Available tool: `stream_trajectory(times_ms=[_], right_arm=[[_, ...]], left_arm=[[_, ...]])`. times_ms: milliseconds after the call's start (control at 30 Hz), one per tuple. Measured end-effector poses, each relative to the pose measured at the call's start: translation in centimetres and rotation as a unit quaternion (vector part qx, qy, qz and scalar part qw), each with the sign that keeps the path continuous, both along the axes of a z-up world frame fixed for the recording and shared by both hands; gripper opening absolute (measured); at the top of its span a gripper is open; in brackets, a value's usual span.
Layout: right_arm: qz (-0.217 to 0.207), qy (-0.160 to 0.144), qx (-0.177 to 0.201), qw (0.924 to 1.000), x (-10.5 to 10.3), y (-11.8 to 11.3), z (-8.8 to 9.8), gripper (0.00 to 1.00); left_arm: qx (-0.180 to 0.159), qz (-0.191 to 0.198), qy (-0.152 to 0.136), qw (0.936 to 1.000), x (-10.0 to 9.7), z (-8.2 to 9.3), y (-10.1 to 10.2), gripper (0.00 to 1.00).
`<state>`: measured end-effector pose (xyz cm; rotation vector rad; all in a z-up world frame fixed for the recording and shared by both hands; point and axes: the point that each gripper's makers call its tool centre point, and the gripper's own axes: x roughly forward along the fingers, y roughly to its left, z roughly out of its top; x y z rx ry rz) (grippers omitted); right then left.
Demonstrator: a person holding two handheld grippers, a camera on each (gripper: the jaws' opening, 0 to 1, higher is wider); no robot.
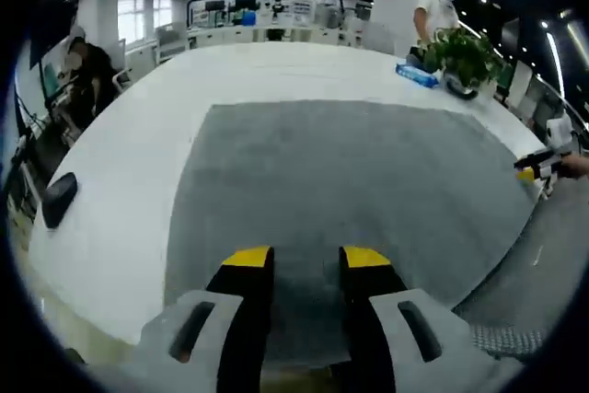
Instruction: Open the folded towel by lifting each exposed corner and separating the folded layers until the towel lies flat within the target outline without major curled edges
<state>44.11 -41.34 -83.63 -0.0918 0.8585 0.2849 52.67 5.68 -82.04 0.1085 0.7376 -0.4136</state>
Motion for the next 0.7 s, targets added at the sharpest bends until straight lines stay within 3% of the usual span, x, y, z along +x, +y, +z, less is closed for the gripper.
stream_trajectory(times_ms=[67, 100, 133, 267, 367, 467, 700], right_arm=[[0.021, -0.001, -0.024, 0.9995, 0.2, -0.1, -0.1, 0.56], [0.018, -0.001, -0.018, 0.9997, 0.3, 0.1, 0.0, 0.57], [0.007, -0.002, -0.015, 0.9999, 0.5, -0.2, 0.0, 0.57], [-0.002, 0.0, -0.018, 0.9998, 1.2, -0.5, 0.0, 0.59], [-0.043, 0.004, -0.02, 0.9988, 2.1, -2.3, -0.3, 0.76], [-0.035, -0.007, -0.017, 0.9992, 3.3, -2.7, -0.2, 0.76], [-0.065, -0.022, -0.015, 0.9975, 6.5, -4.4, -0.1, 0.75]], left_arm=[[0.053, -0.024, 0.01, 0.9982, -0.1, -0.9, 0.2, 0.34], [0.051, -0.043, -0.037, 0.9971, 1.0, 0.2, -0.4, 0.34], [0.043, -0.027, -0.012, 0.9986, 0.7, -0.1, -0.2, 0.35], [0.034, -0.03, -0.004, 0.999, 1.4, -0.1, 0.0, 0.38], [0.036, -0.04, -0.003, 0.9985, 2.5, -0.1, -0.5, 0.39], [0.034, -0.042, -0.004, 0.9985, 3.9, -0.3, -0.8, 0.39], [0.029, -0.045, -0.009, 0.9985, 6.9, -0.4, -1.9, 0.38]])
